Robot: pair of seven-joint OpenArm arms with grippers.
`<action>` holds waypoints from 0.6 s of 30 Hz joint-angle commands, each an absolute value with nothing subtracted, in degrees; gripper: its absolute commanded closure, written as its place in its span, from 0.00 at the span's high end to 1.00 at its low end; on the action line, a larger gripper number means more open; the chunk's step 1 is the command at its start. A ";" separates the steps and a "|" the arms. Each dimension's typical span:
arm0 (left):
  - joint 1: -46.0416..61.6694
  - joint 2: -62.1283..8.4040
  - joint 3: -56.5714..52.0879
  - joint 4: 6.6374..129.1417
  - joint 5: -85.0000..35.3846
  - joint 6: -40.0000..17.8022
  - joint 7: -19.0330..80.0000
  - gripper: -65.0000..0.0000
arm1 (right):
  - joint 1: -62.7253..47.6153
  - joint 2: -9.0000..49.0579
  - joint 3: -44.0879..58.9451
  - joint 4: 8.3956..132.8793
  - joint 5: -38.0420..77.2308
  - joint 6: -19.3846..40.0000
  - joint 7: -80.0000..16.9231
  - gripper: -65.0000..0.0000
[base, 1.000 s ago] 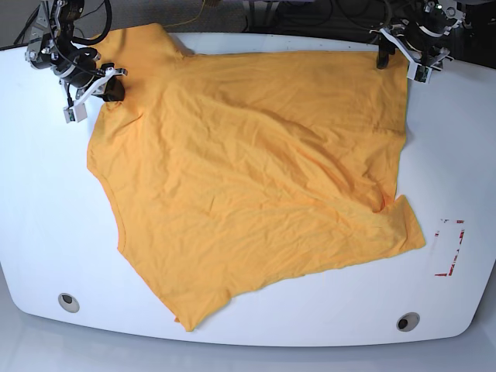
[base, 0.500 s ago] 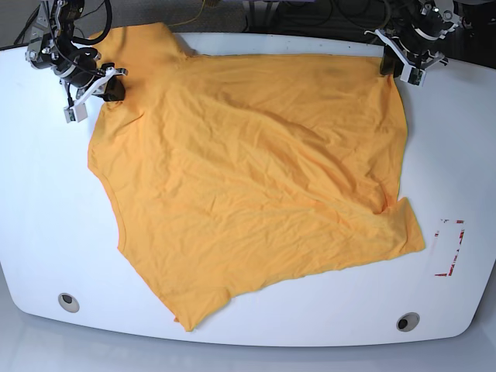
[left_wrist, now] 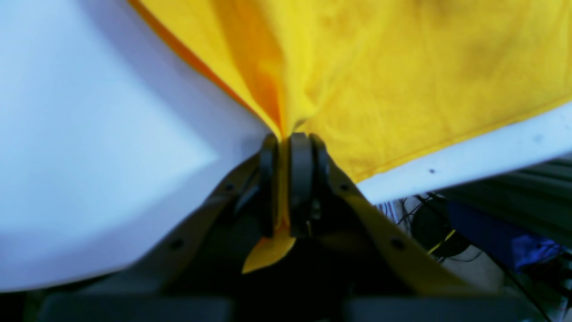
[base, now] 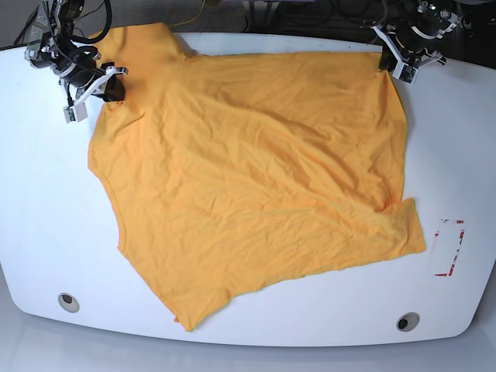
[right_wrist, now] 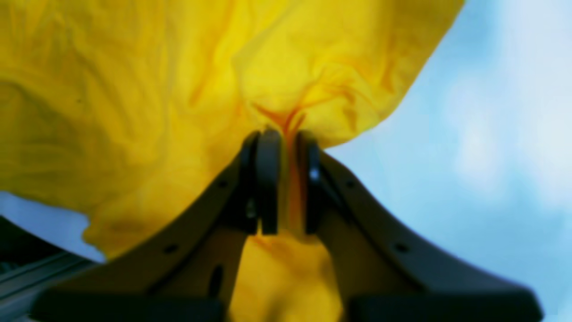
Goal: Layout the t-shirt on the table in an organized manner, then fold the t-shirt properly
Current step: 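Pull the shoulder corner outward with the left gripper, right gripper holding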
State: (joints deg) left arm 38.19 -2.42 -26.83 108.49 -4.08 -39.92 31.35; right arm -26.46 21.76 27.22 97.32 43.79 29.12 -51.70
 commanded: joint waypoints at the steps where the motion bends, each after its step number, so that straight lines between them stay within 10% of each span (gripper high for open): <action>1: 38.55 -2.86 -27.12 111.25 -4.79 -40.00 30.46 0.04 | -27.38 22.64 27.82 101.23 44.70 29.32 -51.03 0.11; 18: 36.53 -4.79 -31.87 112.48 -4.97 -40.00 30.46 0.04 | -29.41 19.82 33.80 108.79 44.70 29.49 -54.81 0.11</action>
State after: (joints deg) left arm 37.39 -4.16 -31.59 111.28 -4.29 -40.14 31.68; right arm -29.41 18.76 32.53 106.89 43.77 29.17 -55.61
